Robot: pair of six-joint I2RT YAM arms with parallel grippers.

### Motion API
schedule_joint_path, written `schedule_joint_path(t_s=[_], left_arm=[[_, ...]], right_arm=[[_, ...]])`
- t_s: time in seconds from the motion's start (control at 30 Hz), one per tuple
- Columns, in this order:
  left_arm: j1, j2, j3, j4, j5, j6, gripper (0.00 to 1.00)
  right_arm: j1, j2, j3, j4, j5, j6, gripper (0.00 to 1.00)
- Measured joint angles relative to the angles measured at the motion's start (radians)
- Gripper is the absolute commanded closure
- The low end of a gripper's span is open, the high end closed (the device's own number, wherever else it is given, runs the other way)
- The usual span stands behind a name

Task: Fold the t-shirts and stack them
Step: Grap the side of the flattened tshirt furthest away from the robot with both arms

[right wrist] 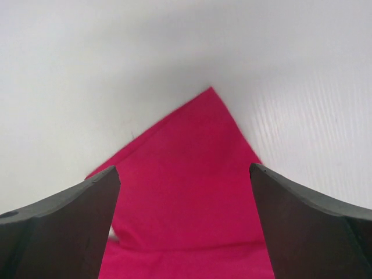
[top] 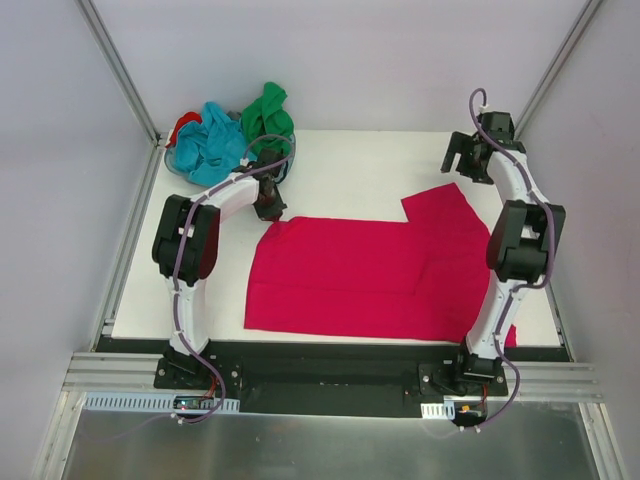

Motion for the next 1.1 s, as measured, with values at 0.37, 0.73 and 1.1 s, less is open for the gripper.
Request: schedule_joint_path(t_s=[0.37,0.73,1.1], left_arm=[[-0.001,-0.036,-0.012,0.000,0.008,0.011,1.00],[-0.002,-0.038,-0.027,-0.003,0.009,0.011,1.00],[-0.005,-0.070,-0.048,-0.003,0.008,0.011,1.00]], right_arm=[[0.004,0.467,0.554,-0.196,0.068,-0.116,0.02],[0.041,0.445,0.436,-0.235,0.097,-0.177,0.42],[0.043,0.399,0.361,-0.231,0.094,-0.183,0.99]])
